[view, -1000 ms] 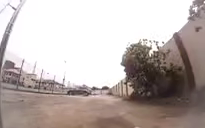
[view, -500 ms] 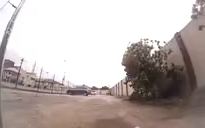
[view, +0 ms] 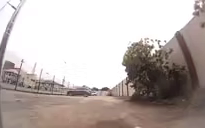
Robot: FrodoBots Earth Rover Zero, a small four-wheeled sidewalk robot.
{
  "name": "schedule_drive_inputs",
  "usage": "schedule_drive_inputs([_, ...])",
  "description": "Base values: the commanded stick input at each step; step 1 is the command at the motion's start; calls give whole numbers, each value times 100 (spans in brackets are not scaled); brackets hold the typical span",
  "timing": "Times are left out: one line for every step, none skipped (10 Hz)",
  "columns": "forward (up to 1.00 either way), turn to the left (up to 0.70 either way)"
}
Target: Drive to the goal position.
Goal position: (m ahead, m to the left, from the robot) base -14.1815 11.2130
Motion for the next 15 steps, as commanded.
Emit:
schedule_drive_inputs([27,13])
schedule_drive_inputs([27,13])
schedule_drive_inputs([27,13])
schedule_drive_inputs([27,13])
schedule_drive_inputs([27,13])
schedule_drive_inputs([27,13])
schedule_drive_inputs([27,13])
schedule_drive_inputs([27,13])
schedule_drive_inputs([27,13])
schedule_drive_inputs([25,10])
schedule_drive_inputs([20,1])
schedule_drive_inputs([9,4])
schedule_drive_inputs([5,5])
schedule_drive_inputs([5,5])
schedule_drive_inputs([5,5])
